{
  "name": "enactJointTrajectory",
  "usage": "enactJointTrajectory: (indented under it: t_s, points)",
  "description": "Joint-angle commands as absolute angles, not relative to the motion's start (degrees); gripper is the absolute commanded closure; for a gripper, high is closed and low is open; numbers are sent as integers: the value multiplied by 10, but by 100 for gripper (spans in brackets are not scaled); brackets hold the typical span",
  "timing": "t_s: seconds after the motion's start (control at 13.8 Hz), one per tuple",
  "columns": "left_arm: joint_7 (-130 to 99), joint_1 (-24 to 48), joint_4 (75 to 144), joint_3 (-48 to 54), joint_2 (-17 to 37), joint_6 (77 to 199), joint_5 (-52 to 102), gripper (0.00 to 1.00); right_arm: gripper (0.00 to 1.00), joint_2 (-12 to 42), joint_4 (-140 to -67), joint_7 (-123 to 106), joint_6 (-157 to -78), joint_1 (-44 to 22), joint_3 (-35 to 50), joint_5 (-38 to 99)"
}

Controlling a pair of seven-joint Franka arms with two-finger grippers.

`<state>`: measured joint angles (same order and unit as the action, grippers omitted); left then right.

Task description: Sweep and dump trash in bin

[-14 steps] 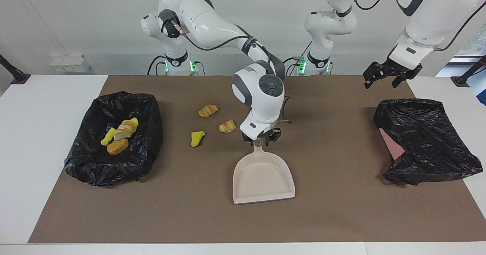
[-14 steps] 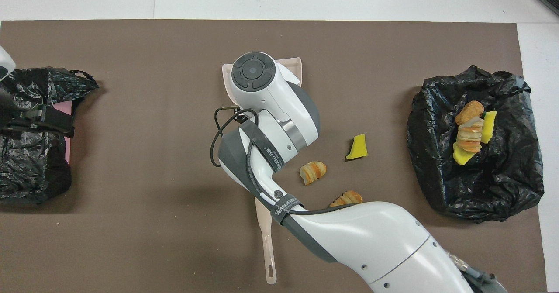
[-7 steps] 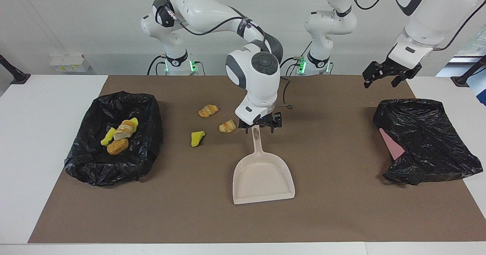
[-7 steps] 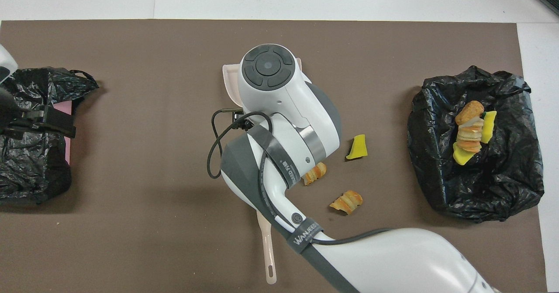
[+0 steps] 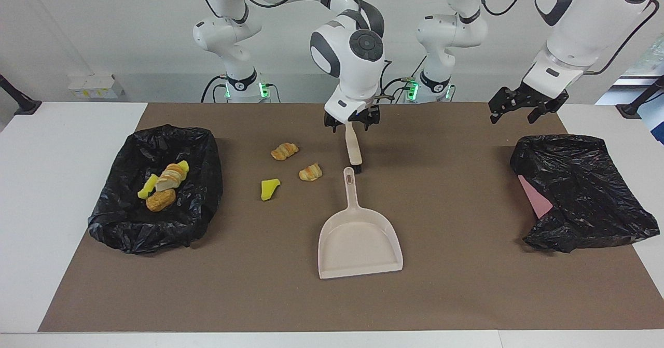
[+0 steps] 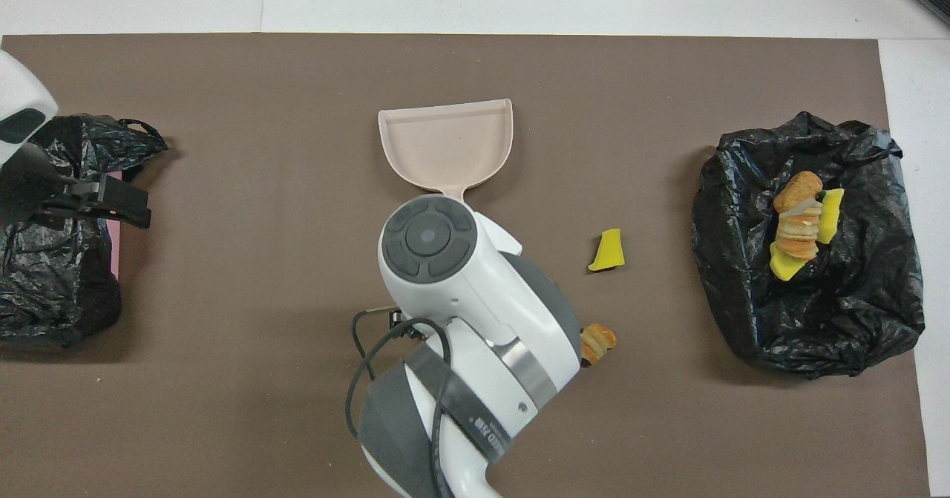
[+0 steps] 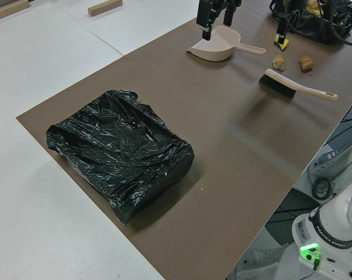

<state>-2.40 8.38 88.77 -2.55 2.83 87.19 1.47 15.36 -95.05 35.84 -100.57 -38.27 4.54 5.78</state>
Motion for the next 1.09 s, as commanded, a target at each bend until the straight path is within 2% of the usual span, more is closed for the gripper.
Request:
enactJointTrajectory:
  t_s: [0.0, 0.07, 0.44, 0.51, 0.58, 0.65, 0.8, 0.87, 1.02]
  points:
    - [-25, 112, 885, -31, 46, 903, 22, 0, 0, 41, -1157, 363, -1139, -403, 47, 85]
    - [-26, 119, 885, -31, 53, 913, 23, 0, 0, 22, -1198, 364, -1167, -418, 46, 92]
    - [-53, 168, 892, -30, 104, 983, 26, 0, 0, 23, -1276, 384, -1225, -473, 46, 92]
    - [-78, 177, 901, -29, 112, 1009, 27, 0, 3, 23, -1283, 386, -1233, -478, 46, 93]
    - [-96, 198, 903, -29, 122, 1027, 27, 0, 15, 25, -1285, 388, -1236, -479, 46, 92]
    - [-117, 213, 904, -28, 138, 1043, 30, 0, 43, 25, -1283, 389, -1235, -480, 46, 92]
    - [-170, 251, 904, -27, 170, 1098, 35, 0, 76, 33, -1277, 394, -1237, -478, 46, 92]
    - [-184, 258, 911, -27, 178, 1123, 41, 0, 100, 33, -1276, 395, -1237, -478, 46, 92]
    - [-218, 283, 915, -21, 196, 1156, 54, 0, 100, 33, -1265, 402, -1234, -479, 46, 92]
